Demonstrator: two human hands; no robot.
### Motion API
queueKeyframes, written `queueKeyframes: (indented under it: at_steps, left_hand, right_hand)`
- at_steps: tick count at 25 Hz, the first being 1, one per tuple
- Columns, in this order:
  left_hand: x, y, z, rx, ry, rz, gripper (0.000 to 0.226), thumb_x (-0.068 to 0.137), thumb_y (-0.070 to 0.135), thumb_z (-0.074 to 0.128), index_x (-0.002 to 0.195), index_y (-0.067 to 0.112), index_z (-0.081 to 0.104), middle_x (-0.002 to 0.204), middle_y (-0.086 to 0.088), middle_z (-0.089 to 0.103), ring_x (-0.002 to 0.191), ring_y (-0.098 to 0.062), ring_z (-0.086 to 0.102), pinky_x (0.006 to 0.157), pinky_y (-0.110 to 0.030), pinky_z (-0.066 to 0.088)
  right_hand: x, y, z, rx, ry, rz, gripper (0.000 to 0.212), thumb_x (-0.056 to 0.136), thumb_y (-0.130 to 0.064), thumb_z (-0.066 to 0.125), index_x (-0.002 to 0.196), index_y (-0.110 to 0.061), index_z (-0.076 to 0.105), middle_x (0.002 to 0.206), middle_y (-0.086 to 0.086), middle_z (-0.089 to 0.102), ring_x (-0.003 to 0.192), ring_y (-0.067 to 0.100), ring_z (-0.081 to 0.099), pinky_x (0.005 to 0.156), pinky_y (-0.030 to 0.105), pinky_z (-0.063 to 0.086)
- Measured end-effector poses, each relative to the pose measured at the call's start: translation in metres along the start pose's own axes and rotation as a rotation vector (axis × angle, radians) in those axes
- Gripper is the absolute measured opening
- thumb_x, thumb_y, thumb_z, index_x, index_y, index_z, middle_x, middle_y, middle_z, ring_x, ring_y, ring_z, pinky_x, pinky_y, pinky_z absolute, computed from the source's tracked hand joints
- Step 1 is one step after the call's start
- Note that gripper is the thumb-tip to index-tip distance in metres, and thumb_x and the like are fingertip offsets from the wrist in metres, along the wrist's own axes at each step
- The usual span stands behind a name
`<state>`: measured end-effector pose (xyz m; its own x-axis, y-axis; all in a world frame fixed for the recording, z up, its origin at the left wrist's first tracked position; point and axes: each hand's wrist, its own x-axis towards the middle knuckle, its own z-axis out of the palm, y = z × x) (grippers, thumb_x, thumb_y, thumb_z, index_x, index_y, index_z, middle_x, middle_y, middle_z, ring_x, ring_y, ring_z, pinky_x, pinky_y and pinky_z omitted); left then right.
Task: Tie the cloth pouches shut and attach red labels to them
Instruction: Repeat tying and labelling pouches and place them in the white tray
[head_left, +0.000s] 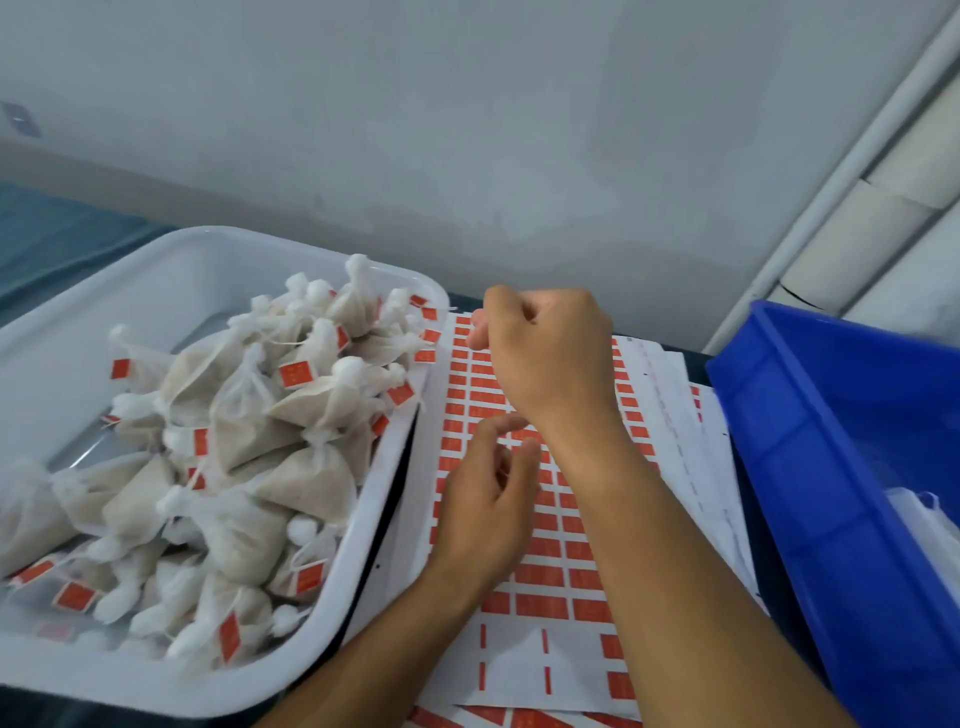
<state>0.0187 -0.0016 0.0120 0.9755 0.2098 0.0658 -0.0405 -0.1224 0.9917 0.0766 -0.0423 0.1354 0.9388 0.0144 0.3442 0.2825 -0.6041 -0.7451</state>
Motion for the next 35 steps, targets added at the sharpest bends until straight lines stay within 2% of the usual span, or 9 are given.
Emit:
queueKeyframes:
  at_steps: [8,11,14,17,20,24,29,32,35]
  left_hand:
    - [-0.007,0.008,-0.001,0.047,-0.001,-0.072,0.016,0.102,0.049,0.051,0.116,0.057,0.053,0.093,0.027,0.071,0.077,0.009,0.071,0.046,-0.012,0.051]
    - [-0.007,0.010,0.002,0.177,0.037,-0.129,0.018,0.102,0.056,0.048,0.119,0.057,0.051,0.092,0.016,0.069,0.072,-0.008,0.074,0.047,-0.018,0.053]
    - [-0.006,0.008,0.007,0.248,0.029,-0.119,0.023,0.102,0.056,0.046,0.124,0.052,0.048,0.103,0.012,0.066,0.084,-0.015,0.068,0.064,-0.032,0.055]
    - [-0.005,0.008,0.009,0.249,0.016,-0.106,0.026,0.103,0.053,0.046,0.127,0.043,0.050,0.106,0.003,0.066,0.085,-0.018,0.065,0.075,-0.043,0.054]
    - [-0.003,0.010,0.009,0.250,0.005,-0.103,0.025,0.104,0.050,0.047,0.126,0.038,0.051,0.104,0.002,0.066,0.087,-0.022,0.064,0.082,-0.049,0.053]
    - [0.005,0.003,0.008,0.254,0.016,-0.127,0.026,0.105,0.050,0.047,0.124,0.035,0.053,0.108,-0.002,0.067,0.093,-0.028,0.066,0.089,-0.057,0.054]
    - [0.013,-0.010,0.006,0.217,0.055,-0.111,0.021,0.103,0.049,0.051,0.121,0.038,0.054,0.101,0.001,0.068,0.085,-0.028,0.066,0.086,-0.055,0.056]
    - [0.022,-0.020,0.005,0.227,0.055,-0.147,0.023,0.103,0.048,0.051,0.122,0.036,0.056,0.101,-0.004,0.068,0.085,-0.031,0.066,0.087,-0.055,0.056]
    - [0.024,-0.022,0.007,0.218,0.049,-0.199,0.027,0.103,0.051,0.049,0.123,0.034,0.056,0.102,-0.003,0.068,0.089,-0.031,0.067,0.089,-0.056,0.056]
  right_hand:
    - [0.049,0.037,-0.109,-0.249,0.142,0.172,0.039,0.097,-0.038,0.050,0.077,-0.011,0.070,0.073,-0.002,0.067,0.071,0.018,0.061,0.093,0.046,0.053]
    - [0.069,0.076,-0.166,-0.351,0.192,0.294,0.014,0.095,-0.029,0.052,0.096,-0.024,0.065,0.110,0.000,0.069,0.104,0.028,0.062,0.099,0.048,0.052]
    - [0.068,0.127,-0.219,-0.567,0.130,0.490,0.028,0.093,-0.010,0.053,0.118,-0.016,0.064,0.123,0.003,0.064,0.106,0.028,0.061,0.087,0.035,0.056]
    - [0.052,0.161,-0.247,-0.837,-0.113,0.660,0.003,0.092,-0.013,0.060,0.094,-0.011,0.059,0.099,0.005,0.059,0.086,0.026,0.056,0.060,0.028,0.044]
    - [0.037,0.176,-0.262,-0.911,-0.431,0.779,0.033,0.093,-0.040,0.071,0.108,-0.013,0.062,0.106,0.002,0.060,0.097,0.027,0.062,0.085,0.037,0.054]
    - [0.020,0.181,-0.272,-0.904,-0.615,0.886,0.052,0.091,-0.041,0.075,0.132,-0.011,0.064,0.129,0.003,0.066,0.116,0.027,0.066,0.105,0.043,0.052]
    - [0.008,0.185,-0.268,-1.053,-0.622,0.778,0.039,0.097,-0.023,0.071,0.133,-0.015,0.060,0.117,0.000,0.061,0.118,0.025,0.064,0.100,0.040,0.053]
    - [0.010,0.189,-0.271,-0.968,-0.484,0.782,0.013,0.098,-0.018,0.066,0.110,-0.013,0.062,0.109,0.006,0.067,0.096,0.023,0.067,0.078,0.036,0.054]
    - [0.013,0.185,-0.276,-0.943,-0.382,0.762,0.007,0.097,-0.017,0.065,0.102,-0.013,0.061,0.097,0.006,0.063,0.082,0.021,0.062,0.081,0.034,0.057]
